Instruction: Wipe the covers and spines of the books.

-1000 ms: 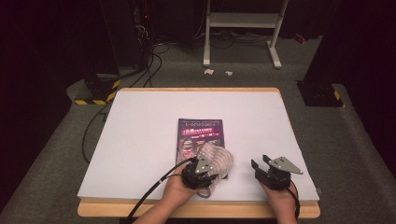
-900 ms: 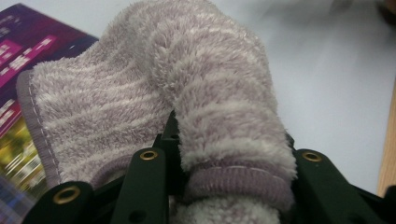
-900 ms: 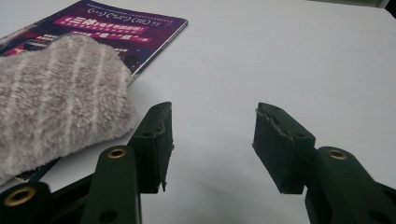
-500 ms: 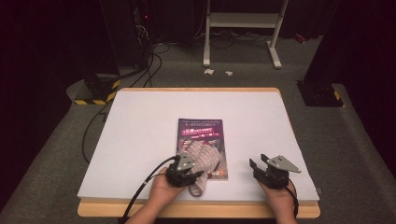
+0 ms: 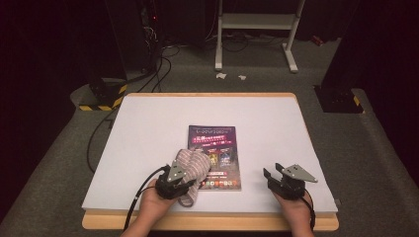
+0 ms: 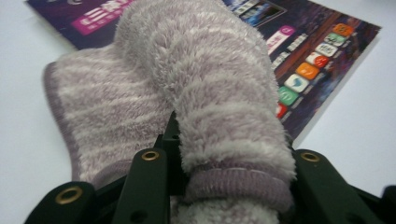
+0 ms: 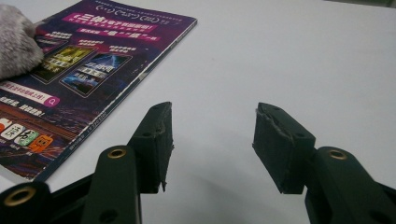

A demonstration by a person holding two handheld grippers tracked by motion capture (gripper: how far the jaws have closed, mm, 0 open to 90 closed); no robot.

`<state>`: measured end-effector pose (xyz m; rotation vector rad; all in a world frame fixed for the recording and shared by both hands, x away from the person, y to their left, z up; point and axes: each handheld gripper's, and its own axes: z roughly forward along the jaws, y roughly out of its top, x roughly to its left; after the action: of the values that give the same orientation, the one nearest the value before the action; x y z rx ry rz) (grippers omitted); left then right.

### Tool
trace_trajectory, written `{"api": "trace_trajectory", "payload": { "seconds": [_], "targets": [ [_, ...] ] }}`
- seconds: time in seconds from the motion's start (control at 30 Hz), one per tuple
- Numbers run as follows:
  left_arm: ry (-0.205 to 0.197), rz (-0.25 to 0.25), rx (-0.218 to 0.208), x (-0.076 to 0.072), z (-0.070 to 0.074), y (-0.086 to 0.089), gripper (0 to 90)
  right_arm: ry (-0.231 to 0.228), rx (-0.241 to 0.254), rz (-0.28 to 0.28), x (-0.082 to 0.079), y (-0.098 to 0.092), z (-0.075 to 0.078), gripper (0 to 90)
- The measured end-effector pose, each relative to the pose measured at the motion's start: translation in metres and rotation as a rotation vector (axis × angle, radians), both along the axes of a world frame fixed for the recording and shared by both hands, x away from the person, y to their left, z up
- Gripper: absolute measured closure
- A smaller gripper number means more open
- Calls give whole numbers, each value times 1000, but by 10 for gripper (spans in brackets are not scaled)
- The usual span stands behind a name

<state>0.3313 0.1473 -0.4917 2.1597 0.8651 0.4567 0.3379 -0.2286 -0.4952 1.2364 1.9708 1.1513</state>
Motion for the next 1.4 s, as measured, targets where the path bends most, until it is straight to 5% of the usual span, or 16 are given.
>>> {"api": "trace_trajectory", "payload": {
  "seconds": [0.27,0.5,0.8,1.0,1.27,1.4],
  "targets": [
    [20,-93,-28,9,-2,-51,634,3,10,1,1,-2,-1,474],
    [17,-180,-8,10,1,-98,633,1,15,-6,1,-4,-1,474],
    [3,-230,14,6,1,-130,630,0,25,-27,2,-8,-1,476],
    [10,-193,-9,10,0,-103,630,-6,26,-28,2,-9,0,475],
    [14,6,-4,22,3,-18,632,-7,27,-28,1,-9,1,475],
    [8,73,10,31,4,5,631,-7,25,-25,1,-8,1,475]
  ]
}}
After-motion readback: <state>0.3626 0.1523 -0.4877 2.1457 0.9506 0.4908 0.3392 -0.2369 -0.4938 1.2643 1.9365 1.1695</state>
